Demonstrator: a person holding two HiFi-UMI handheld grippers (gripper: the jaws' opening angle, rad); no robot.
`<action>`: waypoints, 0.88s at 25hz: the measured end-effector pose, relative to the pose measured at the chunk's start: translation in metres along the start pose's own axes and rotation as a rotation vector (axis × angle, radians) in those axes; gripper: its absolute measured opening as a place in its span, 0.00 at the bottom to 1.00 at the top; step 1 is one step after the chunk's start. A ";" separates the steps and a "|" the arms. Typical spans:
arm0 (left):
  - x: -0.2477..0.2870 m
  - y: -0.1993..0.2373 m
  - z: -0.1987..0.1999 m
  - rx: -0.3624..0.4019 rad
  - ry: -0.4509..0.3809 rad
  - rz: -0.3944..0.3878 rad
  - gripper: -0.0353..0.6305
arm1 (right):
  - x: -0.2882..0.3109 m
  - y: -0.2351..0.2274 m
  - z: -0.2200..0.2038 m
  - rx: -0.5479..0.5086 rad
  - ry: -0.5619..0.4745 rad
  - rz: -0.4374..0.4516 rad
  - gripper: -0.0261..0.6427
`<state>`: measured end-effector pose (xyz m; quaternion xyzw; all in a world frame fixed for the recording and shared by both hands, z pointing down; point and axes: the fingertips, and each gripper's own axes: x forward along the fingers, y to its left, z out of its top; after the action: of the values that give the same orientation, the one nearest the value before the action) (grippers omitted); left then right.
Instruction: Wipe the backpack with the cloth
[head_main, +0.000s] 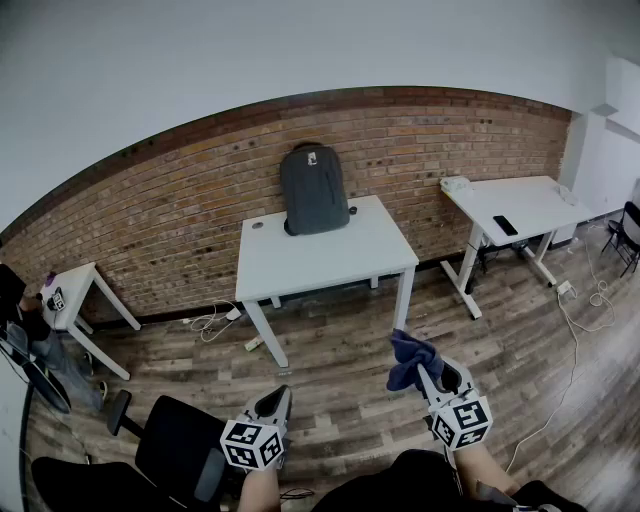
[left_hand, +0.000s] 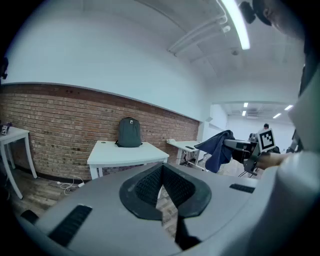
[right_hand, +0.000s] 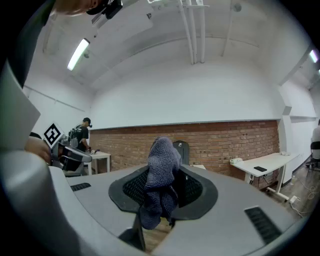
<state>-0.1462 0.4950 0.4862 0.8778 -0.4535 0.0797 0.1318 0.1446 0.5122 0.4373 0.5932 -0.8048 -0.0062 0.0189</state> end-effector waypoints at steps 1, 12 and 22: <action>0.000 0.002 0.000 -0.001 -0.003 0.000 0.04 | 0.003 0.001 0.001 -0.004 -0.001 0.000 0.21; 0.012 0.024 0.003 -0.010 -0.016 0.026 0.04 | 0.035 0.001 0.005 -0.011 -0.020 0.024 0.21; 0.062 0.031 0.019 0.007 -0.015 0.038 0.04 | 0.087 -0.032 0.003 0.007 -0.040 0.054 0.21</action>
<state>-0.1353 0.4237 0.4896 0.8702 -0.4706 0.0773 0.1236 0.1498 0.4196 0.4354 0.5709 -0.8209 -0.0147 0.0008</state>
